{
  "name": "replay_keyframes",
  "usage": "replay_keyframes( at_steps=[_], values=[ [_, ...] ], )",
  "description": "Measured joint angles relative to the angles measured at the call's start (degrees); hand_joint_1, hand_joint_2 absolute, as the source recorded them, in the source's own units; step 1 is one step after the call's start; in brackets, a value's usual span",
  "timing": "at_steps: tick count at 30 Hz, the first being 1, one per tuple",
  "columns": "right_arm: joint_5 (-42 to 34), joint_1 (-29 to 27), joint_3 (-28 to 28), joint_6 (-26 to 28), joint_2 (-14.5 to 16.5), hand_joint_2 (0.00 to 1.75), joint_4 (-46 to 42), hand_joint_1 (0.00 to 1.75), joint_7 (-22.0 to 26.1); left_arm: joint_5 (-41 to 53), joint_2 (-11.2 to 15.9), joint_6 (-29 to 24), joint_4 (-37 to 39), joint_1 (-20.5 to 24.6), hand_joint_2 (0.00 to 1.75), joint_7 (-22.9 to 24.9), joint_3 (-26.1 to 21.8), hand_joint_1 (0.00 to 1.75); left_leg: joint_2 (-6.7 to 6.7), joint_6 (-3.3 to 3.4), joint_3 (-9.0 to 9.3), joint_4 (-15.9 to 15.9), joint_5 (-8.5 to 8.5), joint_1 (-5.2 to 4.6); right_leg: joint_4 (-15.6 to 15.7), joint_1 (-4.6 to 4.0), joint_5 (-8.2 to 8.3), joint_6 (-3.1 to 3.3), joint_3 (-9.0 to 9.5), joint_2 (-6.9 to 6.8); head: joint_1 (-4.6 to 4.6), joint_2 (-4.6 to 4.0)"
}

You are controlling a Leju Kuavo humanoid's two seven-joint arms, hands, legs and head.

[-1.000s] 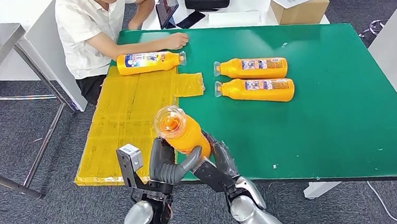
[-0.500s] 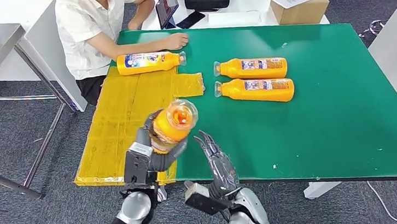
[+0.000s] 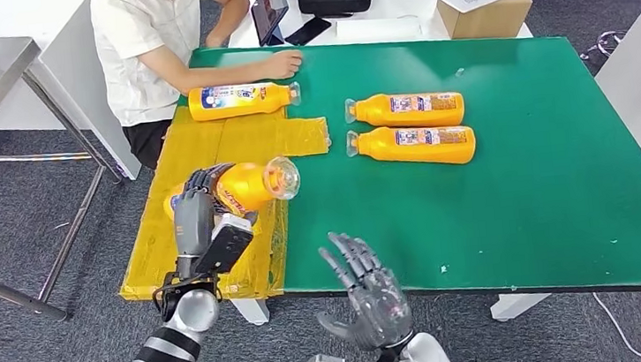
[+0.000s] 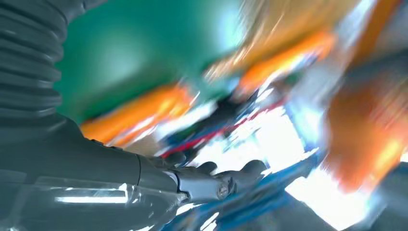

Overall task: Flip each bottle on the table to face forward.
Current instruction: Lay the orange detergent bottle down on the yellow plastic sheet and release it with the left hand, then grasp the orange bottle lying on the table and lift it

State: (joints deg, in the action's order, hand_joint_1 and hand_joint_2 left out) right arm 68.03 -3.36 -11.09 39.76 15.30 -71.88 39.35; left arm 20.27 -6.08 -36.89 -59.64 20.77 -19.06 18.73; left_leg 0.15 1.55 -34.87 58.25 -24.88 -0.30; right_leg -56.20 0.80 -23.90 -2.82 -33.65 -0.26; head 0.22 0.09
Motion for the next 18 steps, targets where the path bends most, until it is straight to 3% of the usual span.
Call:
replay_keyframes(
  at_steps=[4, 6, 10, 14, 15, 18],
  values=[
    [-0.34, -1.95, 11.19, 0.12, 2.08, 0.00, -9.88, 0.00, 0.23, -0.70, 0.03, 7.59, 1.39, 1.27, 1.75, 0.59, -3.26, 1.75, -0.01, 0.00, 0.00, 0.00, 0.02, 0.00, 0.00, 0.01, 0.01, 0.00, 0.01, 0.00, 0.04, 0.00],
    [-1.65, -2.73, 14.74, 0.16, 2.74, 0.00, -12.64, 0.00, 0.27, 0.77, 0.05, 8.60, 2.08, 1.75, 1.75, 1.26, -4.13, 1.75, 0.00, 0.00, -0.01, 0.00, 0.02, -0.01, 0.01, 0.01, 0.01, 0.00, 0.00, 0.00, 0.04, 0.00],
    [-5.39, -3.58, 17.08, 0.16, 3.35, 0.00, -15.09, 0.00, 0.34, 16.22, 0.79, 8.43, 7.53, 5.22, 1.75, 9.05, -3.44, 1.75, -0.02, -0.01, 0.00, 0.00, 0.02, -0.01, 0.01, 0.01, 0.01, 0.00, 0.01, -0.01, 0.03, 0.00],
    [-9.06, -3.45, 15.72, 0.15, 3.33, 0.00, -14.76, 0.00, 0.47, 26.23, 1.47, 17.32, 17.46, 11.51, 1.75, 16.09, -1.08, 1.64, -0.01, -0.08, -0.01, 0.00, 0.10, 0.02, -0.06, -0.01, 0.03, 0.01, -0.02, 0.00, 0.03, 0.00],
    [-10.04, -3.30, 14.95, 0.15, 3.31, 0.00, -14.33, 0.00, 0.50, 26.89, 1.47, 20.45, 20.01, 13.15, 1.75, 16.77, -0.45, 1.52, -0.01, -0.09, -0.01, 0.00, 0.12, 0.02, -0.08, -0.01, 0.03, 0.01, -0.03, 0.00, 0.03, 0.00],
    [-12.87, -2.69, 12.28, 0.15, 3.13, 0.00, -12.43, 0.00, 0.56, 26.38, 1.32, 29.83, 25.89, 17.54, 1.75, 16.79, 0.65, 0.50, -0.01, -0.11, 0.00, 0.00, 0.13, 0.02, -0.10, -0.01, 0.03, 0.01, -0.02, 0.00, 0.03, 0.00]
  ],
)
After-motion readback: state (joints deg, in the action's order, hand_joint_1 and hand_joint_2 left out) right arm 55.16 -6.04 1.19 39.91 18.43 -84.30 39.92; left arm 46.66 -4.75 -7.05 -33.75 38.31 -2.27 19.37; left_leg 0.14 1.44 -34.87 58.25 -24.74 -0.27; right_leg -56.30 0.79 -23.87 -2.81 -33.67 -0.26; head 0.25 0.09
